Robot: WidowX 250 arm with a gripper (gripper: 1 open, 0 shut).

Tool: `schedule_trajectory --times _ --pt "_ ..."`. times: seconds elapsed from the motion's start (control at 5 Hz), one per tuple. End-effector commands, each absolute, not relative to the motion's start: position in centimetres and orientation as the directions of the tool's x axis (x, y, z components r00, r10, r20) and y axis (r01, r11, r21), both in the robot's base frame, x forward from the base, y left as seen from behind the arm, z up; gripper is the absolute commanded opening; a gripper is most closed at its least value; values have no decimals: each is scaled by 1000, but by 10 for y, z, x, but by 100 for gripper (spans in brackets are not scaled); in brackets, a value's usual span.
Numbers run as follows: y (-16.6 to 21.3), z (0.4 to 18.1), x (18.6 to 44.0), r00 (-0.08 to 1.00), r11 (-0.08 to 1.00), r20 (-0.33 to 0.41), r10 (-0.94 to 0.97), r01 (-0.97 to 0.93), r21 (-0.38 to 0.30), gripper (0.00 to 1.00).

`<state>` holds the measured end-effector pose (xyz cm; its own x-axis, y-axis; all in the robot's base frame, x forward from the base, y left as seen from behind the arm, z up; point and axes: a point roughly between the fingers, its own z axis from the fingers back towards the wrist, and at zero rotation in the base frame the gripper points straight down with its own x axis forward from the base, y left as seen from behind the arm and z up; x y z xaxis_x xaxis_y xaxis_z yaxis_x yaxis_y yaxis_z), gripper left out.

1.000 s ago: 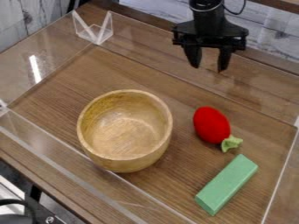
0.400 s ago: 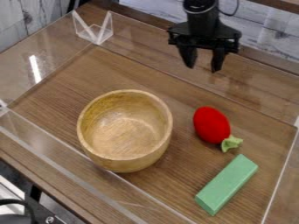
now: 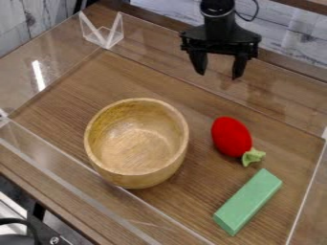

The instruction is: Move the red fruit to the right side of the table

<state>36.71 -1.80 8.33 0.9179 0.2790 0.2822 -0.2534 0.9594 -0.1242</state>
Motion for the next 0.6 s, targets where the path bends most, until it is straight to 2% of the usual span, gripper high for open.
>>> schedule_trajectory --times 0.0,0.4 --pt "-10 103 376 885 946 335 323 -294 -134 100" --pt "6 107 375 851 913 332 407 -387 -125 100"
